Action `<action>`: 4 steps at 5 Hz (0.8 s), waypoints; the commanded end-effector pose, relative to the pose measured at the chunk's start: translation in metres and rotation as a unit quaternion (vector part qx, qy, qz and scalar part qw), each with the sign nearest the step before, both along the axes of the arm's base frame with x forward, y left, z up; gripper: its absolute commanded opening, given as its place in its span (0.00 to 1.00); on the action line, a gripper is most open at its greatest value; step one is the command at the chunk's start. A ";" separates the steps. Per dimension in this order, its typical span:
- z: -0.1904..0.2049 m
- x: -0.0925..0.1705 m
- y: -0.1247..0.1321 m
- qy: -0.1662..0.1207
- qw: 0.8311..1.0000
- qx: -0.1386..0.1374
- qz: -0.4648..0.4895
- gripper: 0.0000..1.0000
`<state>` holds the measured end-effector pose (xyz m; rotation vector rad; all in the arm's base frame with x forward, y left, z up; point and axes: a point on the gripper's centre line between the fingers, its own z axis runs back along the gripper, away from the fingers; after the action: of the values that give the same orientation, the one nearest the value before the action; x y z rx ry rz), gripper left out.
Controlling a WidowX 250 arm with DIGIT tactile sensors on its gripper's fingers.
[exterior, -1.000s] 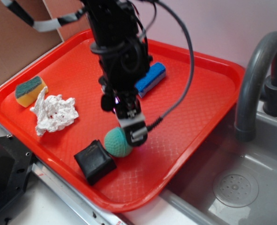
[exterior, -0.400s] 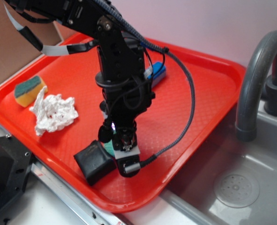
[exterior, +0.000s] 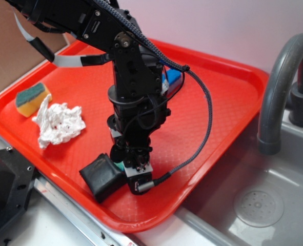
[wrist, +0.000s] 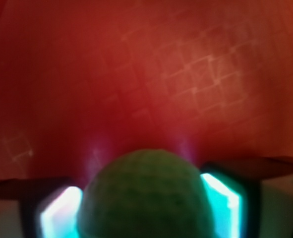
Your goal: Grab the green ball.
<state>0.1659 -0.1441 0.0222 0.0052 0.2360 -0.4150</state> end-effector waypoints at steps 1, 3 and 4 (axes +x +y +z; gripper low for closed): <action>0.034 0.010 -0.003 -0.033 0.999 -0.020 0.039 0.00; 0.133 0.045 0.060 -0.131 0.974 -0.075 0.167 0.00; 0.166 0.035 0.091 -0.178 0.960 -0.058 0.209 0.00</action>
<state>0.2068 -0.0529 0.1724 -0.0770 -0.0848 -0.0112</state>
